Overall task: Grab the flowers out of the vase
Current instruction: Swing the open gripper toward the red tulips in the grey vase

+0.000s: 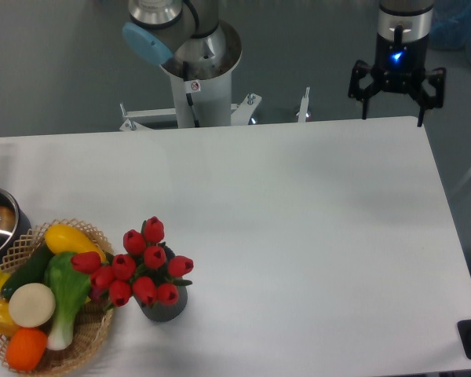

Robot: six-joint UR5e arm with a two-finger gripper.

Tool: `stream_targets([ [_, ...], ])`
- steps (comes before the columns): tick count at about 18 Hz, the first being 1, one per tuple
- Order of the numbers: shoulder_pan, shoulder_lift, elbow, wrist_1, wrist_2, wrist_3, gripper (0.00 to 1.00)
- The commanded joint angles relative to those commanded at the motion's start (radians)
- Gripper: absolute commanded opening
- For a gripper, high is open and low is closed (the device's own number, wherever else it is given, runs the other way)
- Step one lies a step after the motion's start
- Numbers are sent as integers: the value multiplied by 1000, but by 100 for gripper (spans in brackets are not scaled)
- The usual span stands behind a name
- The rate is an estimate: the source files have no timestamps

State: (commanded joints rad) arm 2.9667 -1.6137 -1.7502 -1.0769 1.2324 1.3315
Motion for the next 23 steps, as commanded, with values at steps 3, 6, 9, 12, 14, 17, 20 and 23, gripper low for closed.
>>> stream_targets([
  [3, -11, 6, -25, 3, -63, -1, 100],
  [6, -78, -3, -28, 2, -83, -2, 100],
  [9, -130, -6, -49, 0, -109, -3, 100],
  [12, -207, -29, -65, 24, -114, 0, 100],
  [14, -239, -28, -66, 23, -123, -2, 100],
  [17, -281, -32, -83, 25, -265, -23, 100],
  [20, -284, -55, -94, 51, -387, -23, 100],
  [23, -299, -84, -94, 61, -470, -21, 100],
])
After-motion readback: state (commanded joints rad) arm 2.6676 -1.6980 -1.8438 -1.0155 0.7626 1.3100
